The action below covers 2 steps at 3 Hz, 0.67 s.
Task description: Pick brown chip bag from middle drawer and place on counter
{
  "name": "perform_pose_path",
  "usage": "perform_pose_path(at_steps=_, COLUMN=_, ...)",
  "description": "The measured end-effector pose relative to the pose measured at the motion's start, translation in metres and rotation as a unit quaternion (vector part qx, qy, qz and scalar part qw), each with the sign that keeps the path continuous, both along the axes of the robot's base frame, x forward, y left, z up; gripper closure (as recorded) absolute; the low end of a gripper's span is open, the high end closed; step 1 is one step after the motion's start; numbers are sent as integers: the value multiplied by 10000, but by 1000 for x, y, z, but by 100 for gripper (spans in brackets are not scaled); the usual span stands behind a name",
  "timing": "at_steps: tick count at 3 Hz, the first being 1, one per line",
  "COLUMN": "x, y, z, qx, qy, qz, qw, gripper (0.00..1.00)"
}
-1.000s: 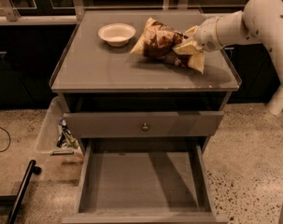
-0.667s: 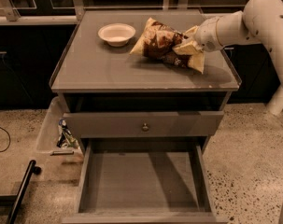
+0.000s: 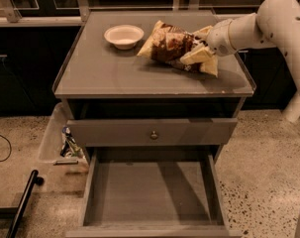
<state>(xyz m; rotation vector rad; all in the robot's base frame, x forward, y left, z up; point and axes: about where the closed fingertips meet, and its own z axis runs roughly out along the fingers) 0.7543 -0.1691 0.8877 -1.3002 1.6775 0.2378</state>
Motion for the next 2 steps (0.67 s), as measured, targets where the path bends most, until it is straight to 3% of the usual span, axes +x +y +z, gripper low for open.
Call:
perform_pose_path(at_steps=1, x=0, y=0, z=0, qx=0, qy=0, qz=0, qw=10000, gripper=0)
perform_pose_path(at_steps=2, x=0, y=0, z=0, qx=0, qy=0, qz=0, qw=10000, gripper=0)
